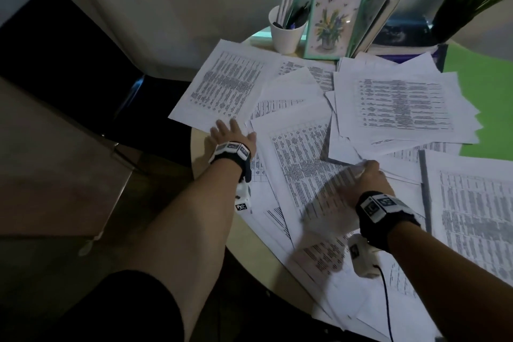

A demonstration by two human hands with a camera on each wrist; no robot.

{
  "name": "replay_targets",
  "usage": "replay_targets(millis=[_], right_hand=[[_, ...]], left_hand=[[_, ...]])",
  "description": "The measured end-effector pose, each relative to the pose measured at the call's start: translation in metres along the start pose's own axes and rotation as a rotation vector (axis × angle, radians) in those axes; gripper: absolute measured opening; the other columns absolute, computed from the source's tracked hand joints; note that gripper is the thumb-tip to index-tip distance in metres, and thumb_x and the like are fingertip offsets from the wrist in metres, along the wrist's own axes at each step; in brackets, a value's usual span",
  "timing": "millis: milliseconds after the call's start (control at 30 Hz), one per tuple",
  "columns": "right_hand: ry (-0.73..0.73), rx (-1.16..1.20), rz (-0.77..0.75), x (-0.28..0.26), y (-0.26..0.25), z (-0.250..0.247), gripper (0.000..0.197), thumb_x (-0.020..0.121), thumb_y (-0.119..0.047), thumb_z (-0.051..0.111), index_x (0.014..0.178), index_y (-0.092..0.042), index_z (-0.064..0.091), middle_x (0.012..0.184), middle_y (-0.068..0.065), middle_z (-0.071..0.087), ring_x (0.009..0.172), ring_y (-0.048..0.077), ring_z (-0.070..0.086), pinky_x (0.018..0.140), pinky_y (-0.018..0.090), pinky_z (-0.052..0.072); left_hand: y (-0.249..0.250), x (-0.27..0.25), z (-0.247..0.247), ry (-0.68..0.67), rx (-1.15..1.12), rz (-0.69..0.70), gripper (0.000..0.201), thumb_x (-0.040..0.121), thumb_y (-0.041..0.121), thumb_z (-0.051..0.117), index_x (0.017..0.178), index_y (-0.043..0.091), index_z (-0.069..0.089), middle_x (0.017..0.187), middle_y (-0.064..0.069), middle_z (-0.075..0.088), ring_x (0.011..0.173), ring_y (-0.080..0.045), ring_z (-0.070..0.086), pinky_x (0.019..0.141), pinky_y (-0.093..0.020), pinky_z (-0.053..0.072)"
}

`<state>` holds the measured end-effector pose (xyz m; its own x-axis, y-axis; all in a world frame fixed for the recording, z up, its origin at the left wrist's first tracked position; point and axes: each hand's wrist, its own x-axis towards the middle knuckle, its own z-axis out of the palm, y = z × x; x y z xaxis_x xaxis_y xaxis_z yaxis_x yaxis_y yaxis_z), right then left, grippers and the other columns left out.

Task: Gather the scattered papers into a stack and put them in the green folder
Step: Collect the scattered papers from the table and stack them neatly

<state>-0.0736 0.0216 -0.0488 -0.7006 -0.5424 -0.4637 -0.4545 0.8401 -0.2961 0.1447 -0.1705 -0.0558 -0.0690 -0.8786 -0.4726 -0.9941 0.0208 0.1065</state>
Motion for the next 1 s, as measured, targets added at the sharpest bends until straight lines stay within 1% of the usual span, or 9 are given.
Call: replay_targets(millis=[133,267,400,533,633,700,767,900,1000], right_hand=[[-0.018,0.016,0.015,-0.002,-0.006,-0.001,0.067,0.074,-0.025,0.074,0.123,-0.014,0.03,0.109,0.016,0.056,0.091,0.037,0.061,0.079,0.043,0.054],[-0.036,0.036,0.029,-0.003,-0.013,-0.001,0.062,0.077,-0.02,0.069,0.124,-0.015,0.029,0.096,0.012,0.06,0.079,0.033,0.06,0.073,0.041,0.054],[-0.031,0.085,0.034,-0.006,-0.011,-0.001,0.056,0.08,-0.016,0.063,0.124,-0.016,0.03,0.092,0.013,0.059,0.079,0.034,0.06,0.075,0.044,0.054],[-0.018,0.161,0.039,-0.006,-0.003,-0.002,0.043,0.085,-0.013,0.057,0.121,-0.017,0.032,0.091,0.014,0.06,0.077,0.034,0.06,0.075,0.045,0.054],[-0.021,0.202,0.046,-0.007,0.003,-0.004,0.041,0.087,-0.017,0.058,0.12,-0.016,0.033,0.092,0.013,0.058,0.075,0.031,0.058,0.068,0.039,0.051],[-0.021,0.238,0.047,-0.008,0.006,-0.004,0.045,0.088,-0.024,0.061,0.122,-0.015,0.035,0.096,0.014,0.06,0.075,0.03,0.057,0.066,0.035,0.047],[-0.026,0.278,0.034,-0.01,0.007,-0.004,0.045,0.089,-0.028,0.061,0.125,-0.015,0.038,0.098,0.014,0.061,0.073,0.028,0.055,0.064,0.031,0.044],[-0.097,0.296,-0.041,-0.011,-0.001,0.003,0.04,0.089,-0.029,0.058,0.125,-0.016,0.05,0.1,0.01,0.063,0.069,0.02,0.054,0.054,0.022,0.038],[-0.123,0.25,-0.108,-0.012,-0.01,0.004,0.04,0.087,-0.03,0.058,0.125,-0.016,0.055,0.107,0.012,0.066,0.088,0.029,0.061,0.07,0.027,0.046]], left_hand=[[0.019,-0.028,0.005,-0.004,0.063,0.055,0.077,0.095,0.06,0.028,0.152,0.012,0.011,0.156,-0.025,0.009,0.139,-0.046,0.018,0.113,-0.055,0.021],[0.033,-0.065,0.016,-0.007,0.215,0.201,0.075,0.097,0.057,0.023,0.152,0.009,0.005,0.152,-0.018,0.026,0.134,-0.039,0.032,0.109,-0.051,0.026],[0.048,-0.103,0.036,0.032,0.162,0.309,0.075,0.097,0.053,0.025,0.153,0.01,-0.002,0.134,-0.021,0.051,0.111,-0.036,0.055,0.101,-0.048,0.036],[0.05,-0.119,0.029,0.153,-0.04,0.331,0.063,0.096,0.045,0.036,0.146,0.009,0.022,0.119,-0.017,0.06,0.103,-0.034,0.059,0.093,-0.045,0.048],[0.029,-0.089,0.012,0.278,-0.241,0.129,0.061,0.088,0.041,0.052,0.138,0.009,0.035,0.128,-0.016,0.052,0.116,-0.034,0.05,0.096,-0.047,0.045],[0.013,-0.07,0.003,0.258,-0.431,-0.095,0.083,0.081,0.046,0.063,0.146,0.013,0.024,0.148,-0.018,0.032,0.134,-0.037,0.032,0.105,-0.05,0.034],[0.003,-0.061,-0.003,0.137,-0.56,-0.206,0.107,0.077,0.052,0.07,0.152,0.019,0.001,0.159,-0.014,0.007,0.144,-0.036,0.013,0.111,-0.053,0.023],[0.008,-0.063,0.001,0.061,-0.523,-0.171,0.125,0.072,0.052,0.077,0.151,0.022,-0.016,0.159,-0.014,0.005,0.143,-0.037,0.018,0.11,-0.053,0.027],[0.023,-0.081,0.008,0.051,-0.518,-0.162,0.116,0.079,0.038,0.076,0.152,0.013,-0.01,0.16,-0.012,0.006,0.142,-0.034,0.025,0.107,-0.042,0.034]])
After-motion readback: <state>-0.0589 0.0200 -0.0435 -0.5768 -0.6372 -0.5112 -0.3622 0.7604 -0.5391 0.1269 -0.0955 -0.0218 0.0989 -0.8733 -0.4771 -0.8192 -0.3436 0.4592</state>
